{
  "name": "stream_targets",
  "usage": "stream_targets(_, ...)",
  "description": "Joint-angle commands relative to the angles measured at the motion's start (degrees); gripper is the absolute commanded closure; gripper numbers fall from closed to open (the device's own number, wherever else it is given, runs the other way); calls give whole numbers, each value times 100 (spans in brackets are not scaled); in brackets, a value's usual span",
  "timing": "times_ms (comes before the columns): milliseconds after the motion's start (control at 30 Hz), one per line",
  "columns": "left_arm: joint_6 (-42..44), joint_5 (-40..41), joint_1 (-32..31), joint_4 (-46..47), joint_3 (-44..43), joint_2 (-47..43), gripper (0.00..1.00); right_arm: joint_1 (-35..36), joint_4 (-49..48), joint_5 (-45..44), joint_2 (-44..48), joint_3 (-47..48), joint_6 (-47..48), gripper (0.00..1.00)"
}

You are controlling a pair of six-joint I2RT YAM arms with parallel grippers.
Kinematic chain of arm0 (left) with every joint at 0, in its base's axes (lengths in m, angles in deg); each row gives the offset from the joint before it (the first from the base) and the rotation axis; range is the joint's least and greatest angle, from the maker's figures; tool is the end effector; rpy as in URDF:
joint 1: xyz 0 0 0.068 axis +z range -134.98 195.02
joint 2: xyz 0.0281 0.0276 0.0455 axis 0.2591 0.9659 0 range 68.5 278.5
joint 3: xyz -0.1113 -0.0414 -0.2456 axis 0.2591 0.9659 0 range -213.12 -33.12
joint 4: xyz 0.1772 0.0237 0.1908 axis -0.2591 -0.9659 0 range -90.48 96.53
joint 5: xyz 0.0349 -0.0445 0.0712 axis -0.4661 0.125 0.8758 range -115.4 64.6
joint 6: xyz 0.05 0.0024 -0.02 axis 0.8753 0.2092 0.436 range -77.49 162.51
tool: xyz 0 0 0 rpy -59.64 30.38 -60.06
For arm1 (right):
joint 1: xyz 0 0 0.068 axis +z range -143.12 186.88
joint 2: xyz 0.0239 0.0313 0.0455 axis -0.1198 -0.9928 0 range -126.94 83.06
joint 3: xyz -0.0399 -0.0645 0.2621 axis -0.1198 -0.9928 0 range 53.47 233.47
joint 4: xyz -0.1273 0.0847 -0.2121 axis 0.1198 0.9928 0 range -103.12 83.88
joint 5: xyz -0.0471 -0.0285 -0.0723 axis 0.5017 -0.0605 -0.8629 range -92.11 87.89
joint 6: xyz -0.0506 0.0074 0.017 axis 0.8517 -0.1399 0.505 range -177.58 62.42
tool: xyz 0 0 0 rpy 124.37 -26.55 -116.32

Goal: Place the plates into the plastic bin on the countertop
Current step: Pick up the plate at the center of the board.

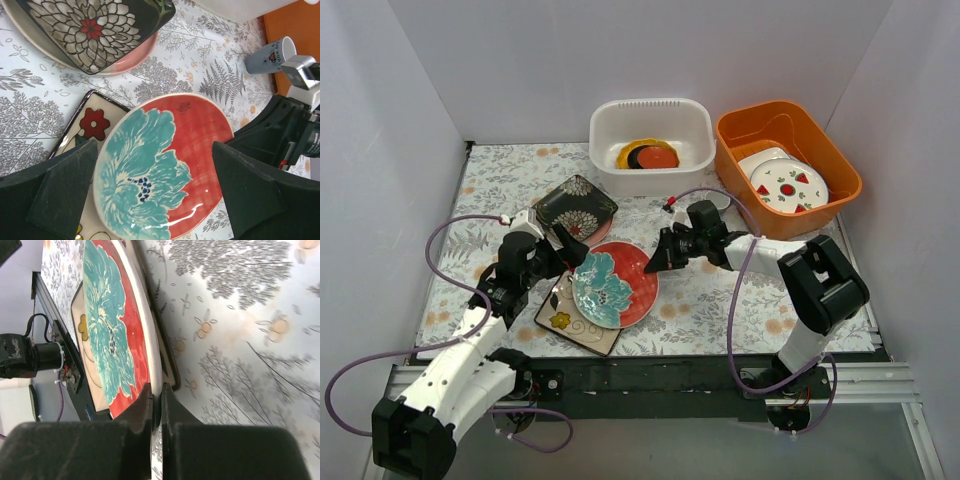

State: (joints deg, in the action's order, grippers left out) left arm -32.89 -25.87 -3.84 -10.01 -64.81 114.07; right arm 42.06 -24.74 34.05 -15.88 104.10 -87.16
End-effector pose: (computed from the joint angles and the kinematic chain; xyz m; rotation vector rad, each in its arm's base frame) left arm 0.1721 -0.0591 0.2461 -1.0676 1.9963 -0.9564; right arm 0.2749 0.2194 0.1699 -0.5017 2.3386 1.2852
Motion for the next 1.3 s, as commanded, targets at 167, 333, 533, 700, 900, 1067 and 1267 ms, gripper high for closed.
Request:
stream_targets(167, -2, -892, 31, 976, 110, 690, 2, -582, -446, 461, 1253, -492, -73, 99)
stream_targets(333, 69, -1376, 22, 1521, 162, 1104, 2, -934, -764, 559, 1851, -941, -285, 99)
stream_targets(533, 78, -1790, 31, 2145, 233, 1577, 2, -1188, -667, 515, 2571, -1283, -373, 99)
stream_targets(700, 51, -2175, 22, 2602, 373, 1895, 2, -1373, -474, 383, 3133, -1407, -408, 99)
stream_targets(900, 7, -2484, 22, 2928, 575, 1904, 2, -1461, -420, 383, 3346, -1345, -487, 99)
stream_targets(1067, -54, -2677, 22, 3094, 742, 1623, 2, -1479, -736, 593, 3206, -1328, -671, 99)
stream_targets(1267, -274, -2958, 31, 3305, 935, 1491, 2, -1461, -1299, 839, 2907, -1302, -908, 99)
